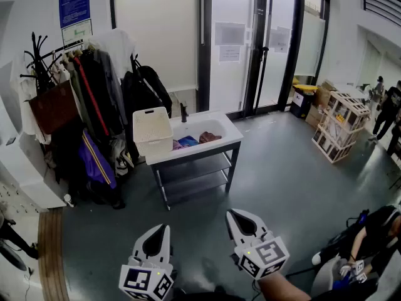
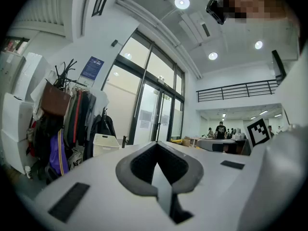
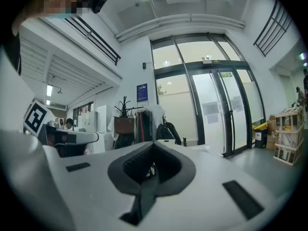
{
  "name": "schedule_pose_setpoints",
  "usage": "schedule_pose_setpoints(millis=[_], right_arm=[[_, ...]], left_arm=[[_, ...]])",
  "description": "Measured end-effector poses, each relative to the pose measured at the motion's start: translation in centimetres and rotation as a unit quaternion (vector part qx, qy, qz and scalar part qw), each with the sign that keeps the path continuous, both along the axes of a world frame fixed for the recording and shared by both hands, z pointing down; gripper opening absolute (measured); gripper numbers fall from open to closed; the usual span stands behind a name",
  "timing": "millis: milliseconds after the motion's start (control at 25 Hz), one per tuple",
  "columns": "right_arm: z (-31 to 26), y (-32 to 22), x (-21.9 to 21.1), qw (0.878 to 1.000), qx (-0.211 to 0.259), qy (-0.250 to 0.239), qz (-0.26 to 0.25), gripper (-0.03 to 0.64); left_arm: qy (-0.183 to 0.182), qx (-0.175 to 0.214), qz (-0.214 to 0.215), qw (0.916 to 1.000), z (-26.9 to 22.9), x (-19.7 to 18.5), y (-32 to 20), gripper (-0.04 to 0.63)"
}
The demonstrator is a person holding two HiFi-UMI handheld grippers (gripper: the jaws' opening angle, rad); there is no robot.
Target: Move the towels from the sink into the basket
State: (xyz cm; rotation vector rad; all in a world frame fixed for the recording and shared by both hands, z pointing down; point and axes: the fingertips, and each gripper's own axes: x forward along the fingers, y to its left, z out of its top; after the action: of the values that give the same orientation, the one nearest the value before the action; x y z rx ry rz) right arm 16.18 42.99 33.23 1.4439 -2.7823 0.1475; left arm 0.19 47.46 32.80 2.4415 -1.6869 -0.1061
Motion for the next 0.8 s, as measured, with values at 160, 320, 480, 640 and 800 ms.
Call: schedule_pose_setpoints(millis=[160, 320, 480, 640, 800], right_arm=[[-0.2, -0.1, 0.3, 1.000, 0.005, 0.002, 0.004, 0.005], [-0.3, 0.1, 0.2, 1.000, 0.006, 0.003, 0.008, 0.005], [-0.5, 0.1, 0.5, 1.000, 0.008, -0.013, 0.019, 0.005], [-0.5, 0.0, -0.2, 1.000, 0.004, -0.017, 0.025, 0.005], [-0.4, 0.6, -2.1, 1.000, 0.006, -0.008, 0.014, 0.005]], left_arm=[[0.002, 0.004, -0.002, 1.0000, 0.1, -0.1, 0.0, 0.003], [0.006, 0.003, 0.004, 1.0000, 0.3, -0.2, 0.2, 0.003], [0.008, 0.002, 0.008, 0.9999, 0.3, -0.2, 0.4, 0.003], [0.012, 0.006, 0.022, 0.9997, -0.1, -0.7, 0.4, 0.003], [0.009, 0.006, 0.041, 0.9991, 0.0, -1.4, 0.5, 0.003]])
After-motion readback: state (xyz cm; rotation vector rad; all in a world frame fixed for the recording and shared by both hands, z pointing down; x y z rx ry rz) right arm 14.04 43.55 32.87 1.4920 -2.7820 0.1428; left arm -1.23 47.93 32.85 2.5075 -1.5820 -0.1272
